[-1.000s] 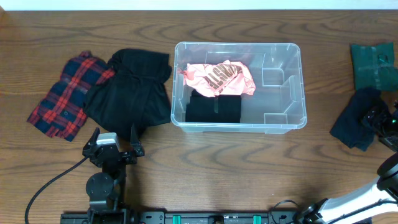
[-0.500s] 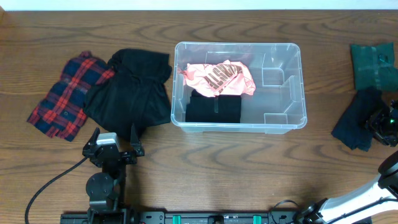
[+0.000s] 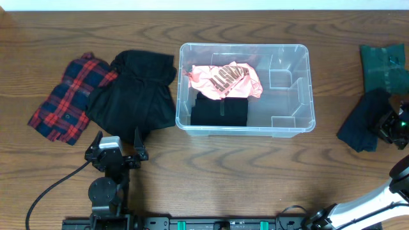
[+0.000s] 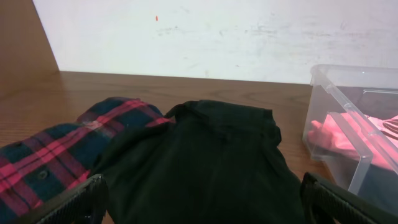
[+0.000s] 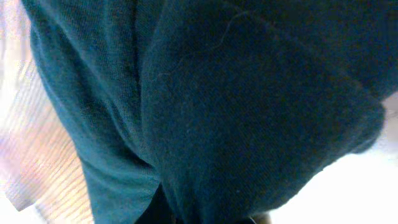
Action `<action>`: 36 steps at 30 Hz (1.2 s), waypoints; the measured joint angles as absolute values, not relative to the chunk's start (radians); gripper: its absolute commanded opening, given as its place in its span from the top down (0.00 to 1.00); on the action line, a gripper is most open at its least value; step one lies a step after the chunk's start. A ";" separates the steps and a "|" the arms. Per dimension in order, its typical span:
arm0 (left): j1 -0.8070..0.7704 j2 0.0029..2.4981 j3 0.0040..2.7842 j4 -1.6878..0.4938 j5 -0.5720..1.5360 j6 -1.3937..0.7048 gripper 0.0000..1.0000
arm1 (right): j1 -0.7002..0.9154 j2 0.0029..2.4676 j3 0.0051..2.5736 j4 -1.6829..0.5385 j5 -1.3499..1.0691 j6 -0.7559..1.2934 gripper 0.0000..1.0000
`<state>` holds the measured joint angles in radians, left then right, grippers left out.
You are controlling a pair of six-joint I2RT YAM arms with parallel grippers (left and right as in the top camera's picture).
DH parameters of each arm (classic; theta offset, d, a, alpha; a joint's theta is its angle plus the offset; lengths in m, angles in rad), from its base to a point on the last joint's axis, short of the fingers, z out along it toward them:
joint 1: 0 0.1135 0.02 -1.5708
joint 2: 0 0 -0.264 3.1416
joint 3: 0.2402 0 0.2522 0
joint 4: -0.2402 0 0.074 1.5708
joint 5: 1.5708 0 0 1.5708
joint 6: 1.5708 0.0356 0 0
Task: Pack container
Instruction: 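Lift the navy garment and lower it into the bin's right side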
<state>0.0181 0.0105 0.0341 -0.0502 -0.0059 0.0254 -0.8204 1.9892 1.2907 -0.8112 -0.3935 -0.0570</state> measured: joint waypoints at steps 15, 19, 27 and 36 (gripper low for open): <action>0.018 0.010 0.034 -0.050 -0.006 0.025 0.02 | -0.642 1.784 1.541 -0.916 -0.495 -0.212 0.99; 0.018 0.010 0.034 -0.050 -0.006 0.025 0.02 | -0.529 1.691 1.590 -0.916 -0.580 -0.323 0.99; 0.018 0.010 0.034 -0.050 -0.006 0.025 0.02 | -0.299 1.564 1.606 -0.977 -0.719 -0.655 0.99; 0.018 0.010 0.034 -0.050 -0.006 0.025 0.02 | -0.096 1.567 1.607 -1.174 -0.672 -1.078 0.98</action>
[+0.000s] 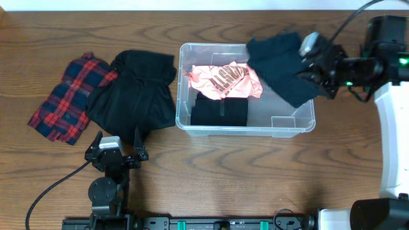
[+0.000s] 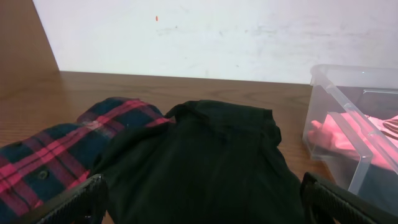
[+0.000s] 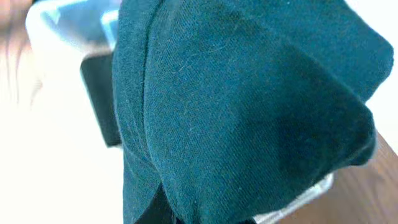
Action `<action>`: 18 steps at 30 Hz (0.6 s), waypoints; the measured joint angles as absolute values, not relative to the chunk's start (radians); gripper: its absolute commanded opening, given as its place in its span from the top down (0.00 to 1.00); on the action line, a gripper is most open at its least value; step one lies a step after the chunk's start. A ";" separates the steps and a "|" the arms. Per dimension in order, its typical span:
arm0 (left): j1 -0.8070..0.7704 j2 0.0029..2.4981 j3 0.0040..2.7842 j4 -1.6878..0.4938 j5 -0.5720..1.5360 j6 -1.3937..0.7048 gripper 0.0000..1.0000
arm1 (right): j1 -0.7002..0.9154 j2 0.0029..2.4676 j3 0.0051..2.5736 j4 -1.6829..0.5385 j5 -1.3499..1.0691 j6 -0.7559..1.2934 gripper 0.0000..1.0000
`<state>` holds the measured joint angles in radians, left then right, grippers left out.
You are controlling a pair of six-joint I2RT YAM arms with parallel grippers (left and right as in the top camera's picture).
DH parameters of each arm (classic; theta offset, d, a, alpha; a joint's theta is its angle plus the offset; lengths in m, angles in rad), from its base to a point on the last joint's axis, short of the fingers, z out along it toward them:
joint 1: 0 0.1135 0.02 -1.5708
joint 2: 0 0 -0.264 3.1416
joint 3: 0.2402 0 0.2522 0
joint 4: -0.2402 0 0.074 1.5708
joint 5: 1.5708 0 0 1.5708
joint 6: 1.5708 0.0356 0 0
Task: Pack container
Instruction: 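Lift the navy garment and lower it into the bin's right side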
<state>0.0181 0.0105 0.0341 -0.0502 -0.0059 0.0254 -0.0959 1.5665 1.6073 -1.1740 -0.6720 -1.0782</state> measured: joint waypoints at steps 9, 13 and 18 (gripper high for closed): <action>0.018 0.010 0.034 -0.050 -0.006 0.025 0.02 | -0.025 1.670 1.607 -1.288 -0.525 -1.295 0.98; 0.018 0.010 0.034 -0.050 -0.006 0.025 0.02 | -0.020 1.734 1.607 -1.301 -0.469 -1.327 0.97; 0.018 0.010 0.034 -0.050 -0.006 0.025 0.02 | 0.006 1.817 1.607 -1.301 -0.436 -1.341 0.97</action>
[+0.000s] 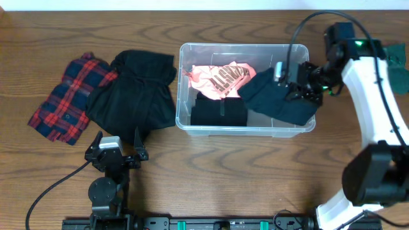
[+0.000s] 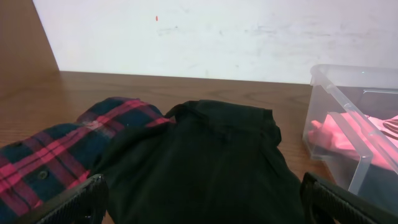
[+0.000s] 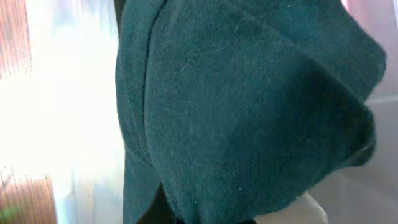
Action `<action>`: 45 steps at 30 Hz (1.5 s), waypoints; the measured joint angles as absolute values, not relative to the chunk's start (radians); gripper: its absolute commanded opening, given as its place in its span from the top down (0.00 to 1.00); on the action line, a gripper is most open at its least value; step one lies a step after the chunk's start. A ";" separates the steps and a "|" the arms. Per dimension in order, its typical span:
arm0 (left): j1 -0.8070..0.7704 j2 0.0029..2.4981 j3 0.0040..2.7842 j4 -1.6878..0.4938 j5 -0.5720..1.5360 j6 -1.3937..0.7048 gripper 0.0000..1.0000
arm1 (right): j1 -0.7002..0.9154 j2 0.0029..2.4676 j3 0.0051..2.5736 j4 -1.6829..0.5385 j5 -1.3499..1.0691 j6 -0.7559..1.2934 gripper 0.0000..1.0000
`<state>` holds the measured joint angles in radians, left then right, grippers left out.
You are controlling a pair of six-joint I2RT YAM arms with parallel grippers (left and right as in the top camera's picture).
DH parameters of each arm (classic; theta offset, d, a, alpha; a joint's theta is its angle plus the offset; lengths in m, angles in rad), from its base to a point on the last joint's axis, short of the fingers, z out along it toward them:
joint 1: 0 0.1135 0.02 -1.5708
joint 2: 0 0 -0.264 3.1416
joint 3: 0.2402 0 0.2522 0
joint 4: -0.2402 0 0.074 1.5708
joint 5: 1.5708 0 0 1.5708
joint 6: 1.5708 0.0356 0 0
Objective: Pack container
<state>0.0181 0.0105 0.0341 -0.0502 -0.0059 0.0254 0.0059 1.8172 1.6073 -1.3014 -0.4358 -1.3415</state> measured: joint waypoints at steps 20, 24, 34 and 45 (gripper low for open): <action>0.018 0.010 0.034 -0.050 -0.006 0.025 0.02 | 0.090 1.940 1.607 -1.317 -0.309 -1.370 0.95; 0.018 0.010 0.034 -0.050 -0.006 0.025 0.02 | 0.090 1.951 1.607 -1.319 -0.305 -1.370 0.94; 0.018 0.010 0.034 -0.050 -0.006 0.025 0.02 | 0.090 1.961 1.607 -1.324 -0.296 -1.369 0.63; 0.018 0.010 0.034 -0.050 -0.006 0.025 0.02 | 0.090 1.961 1.608 -1.280 -0.283 -1.286 0.04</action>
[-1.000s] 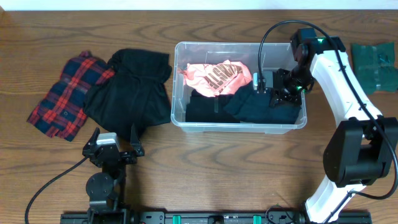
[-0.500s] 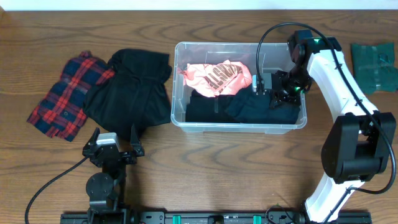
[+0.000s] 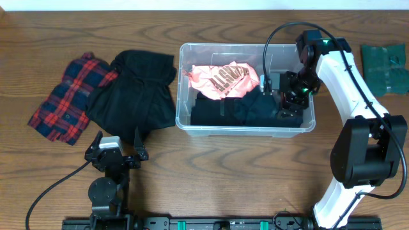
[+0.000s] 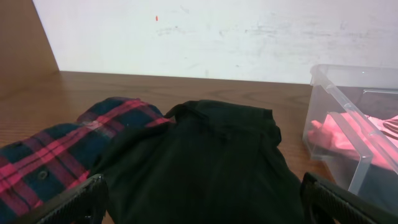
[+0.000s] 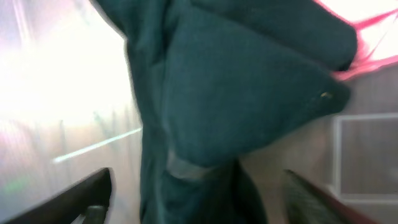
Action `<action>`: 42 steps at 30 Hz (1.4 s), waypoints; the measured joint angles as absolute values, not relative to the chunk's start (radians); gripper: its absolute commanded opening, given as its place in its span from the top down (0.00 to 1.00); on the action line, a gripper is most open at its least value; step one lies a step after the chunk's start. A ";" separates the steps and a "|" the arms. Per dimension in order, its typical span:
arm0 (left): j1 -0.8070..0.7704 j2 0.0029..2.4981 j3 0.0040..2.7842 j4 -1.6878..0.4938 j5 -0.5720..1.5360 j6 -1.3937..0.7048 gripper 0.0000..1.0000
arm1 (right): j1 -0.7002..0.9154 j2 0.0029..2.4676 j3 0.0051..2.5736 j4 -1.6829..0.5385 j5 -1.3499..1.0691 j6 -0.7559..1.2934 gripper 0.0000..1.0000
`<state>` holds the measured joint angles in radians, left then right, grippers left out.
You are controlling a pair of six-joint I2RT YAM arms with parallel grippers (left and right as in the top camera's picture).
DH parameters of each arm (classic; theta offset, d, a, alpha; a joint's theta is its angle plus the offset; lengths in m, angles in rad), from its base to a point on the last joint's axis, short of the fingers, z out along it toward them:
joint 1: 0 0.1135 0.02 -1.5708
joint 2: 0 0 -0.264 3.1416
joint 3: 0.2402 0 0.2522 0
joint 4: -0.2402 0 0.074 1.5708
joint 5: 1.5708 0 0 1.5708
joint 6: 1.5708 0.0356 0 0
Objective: Pack container
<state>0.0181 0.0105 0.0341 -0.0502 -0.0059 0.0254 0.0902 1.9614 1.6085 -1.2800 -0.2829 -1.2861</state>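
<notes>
The clear plastic container (image 3: 243,46) stands mid-table and holds a pink printed garment (image 3: 223,78) and a folded black one (image 3: 214,114). A dark teal garment (image 3: 259,107) (image 5: 236,81) now lies in its right half, beside the black one. My right gripper (image 3: 286,101) (image 5: 199,199) is inside the container just over the teal cloth, open, with nothing between its fingers. My left gripper (image 3: 117,153) (image 4: 205,208) rests open near the front edge, facing a black garment pile (image 3: 134,89) (image 4: 211,162) and a red plaid shirt (image 3: 67,96) (image 4: 50,155).
A folded dark green garment (image 3: 385,61) lies at the far right of the table. The container has small moulded dividers along its right wall (image 3: 284,76). The right arm's cable loops over the container's back right corner.
The right gripper was shut on the teal garment, holding it at the container's right half. Now the garment lies inside the container and the gripper is open over it. The left arm is unchanged.
The right gripper first held the teal garment at the table's far right edge. Then it held it above the container's back right corner, then low over the right half. By now the garment rests inside and has been let go. The left arm stayed put.
</notes>
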 measured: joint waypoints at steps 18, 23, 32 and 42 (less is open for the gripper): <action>0.018 0.010 0.034 -0.050 -0.006 0.025 0.02 | 0.139 1.962 1.667 -1.241 -0.398 -0.894 0.99; 0.018 0.010 0.034 -0.050 -0.006 0.025 0.02 | 0.152 1.962 1.667 -1.241 -0.405 -0.756 0.99; 0.018 0.010 0.034 -0.050 -0.006 0.025 0.02 | 0.204 1.962 1.660 -1.200 -0.406 -0.636 0.99; 0.018 0.010 0.034 -0.050 -0.006 0.025 0.02 | 0.229 1.962 1.546 -1.039 -0.322 -0.550 0.98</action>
<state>0.0181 0.0105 0.0341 -0.0502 -0.0059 0.0254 0.2295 1.9617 1.5459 -1.0389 -0.3218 -0.5503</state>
